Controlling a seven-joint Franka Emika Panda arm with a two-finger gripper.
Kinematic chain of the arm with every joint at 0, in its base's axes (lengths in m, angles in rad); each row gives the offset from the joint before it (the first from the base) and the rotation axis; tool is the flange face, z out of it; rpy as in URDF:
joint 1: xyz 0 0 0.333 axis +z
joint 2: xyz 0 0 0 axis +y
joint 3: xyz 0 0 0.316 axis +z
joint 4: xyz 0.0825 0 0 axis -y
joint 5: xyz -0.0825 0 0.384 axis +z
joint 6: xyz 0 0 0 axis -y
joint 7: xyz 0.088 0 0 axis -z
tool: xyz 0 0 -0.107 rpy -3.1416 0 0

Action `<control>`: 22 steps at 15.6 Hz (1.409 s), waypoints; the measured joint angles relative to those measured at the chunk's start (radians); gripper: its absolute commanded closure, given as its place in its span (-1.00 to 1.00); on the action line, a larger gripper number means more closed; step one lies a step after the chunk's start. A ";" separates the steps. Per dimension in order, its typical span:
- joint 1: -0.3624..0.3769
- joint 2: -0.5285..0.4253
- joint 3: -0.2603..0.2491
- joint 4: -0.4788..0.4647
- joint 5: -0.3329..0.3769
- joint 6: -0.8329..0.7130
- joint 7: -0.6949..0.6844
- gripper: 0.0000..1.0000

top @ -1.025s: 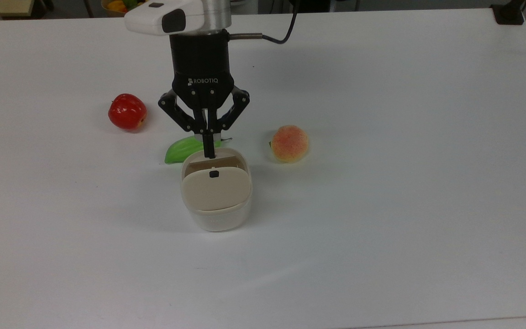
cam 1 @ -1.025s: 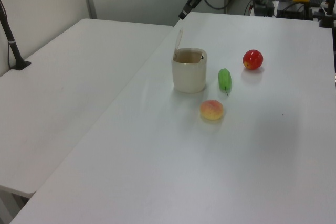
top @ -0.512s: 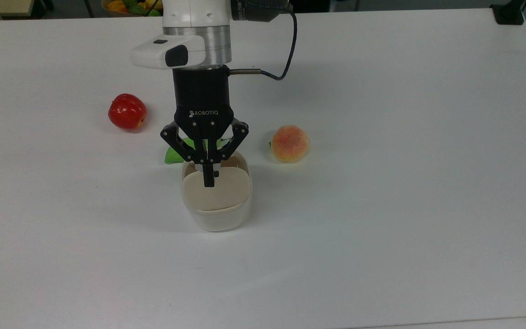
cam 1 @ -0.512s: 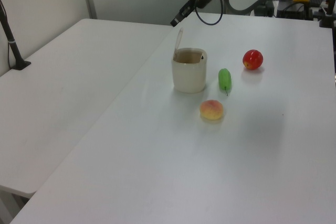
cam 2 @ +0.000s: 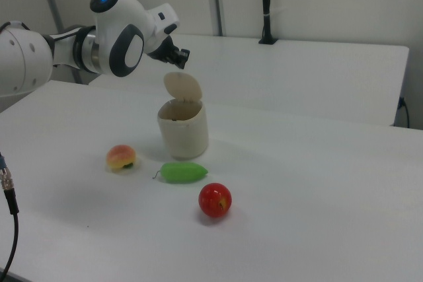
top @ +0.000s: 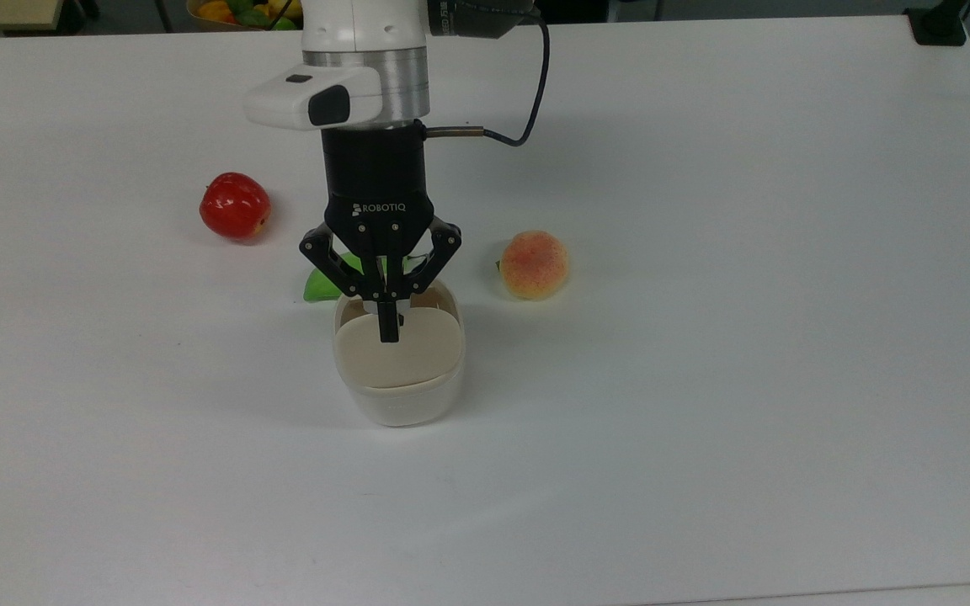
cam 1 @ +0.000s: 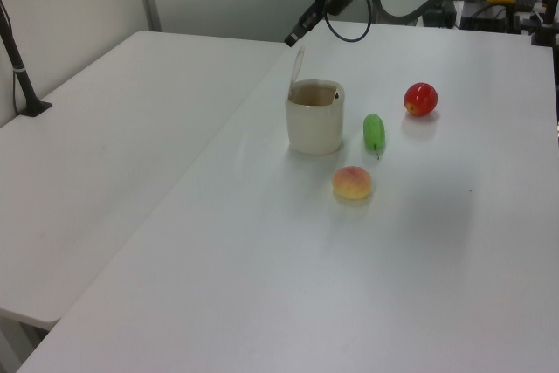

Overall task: Close garbage bin
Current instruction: 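Push the raised lid forward and down onto the bin rim with the gripper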

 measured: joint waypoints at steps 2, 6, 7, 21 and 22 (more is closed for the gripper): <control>0.001 -0.007 0.000 0.000 0.000 -0.057 0.000 1.00; 0.006 -0.022 0.000 0.000 -0.007 -0.167 0.000 1.00; 0.006 -0.024 0.000 0.000 -0.013 -0.193 0.000 1.00; 0.001 -0.013 -0.005 -0.024 -0.073 -0.374 0.000 1.00; 0.001 -0.010 -0.005 -0.027 -0.073 -0.374 0.000 1.00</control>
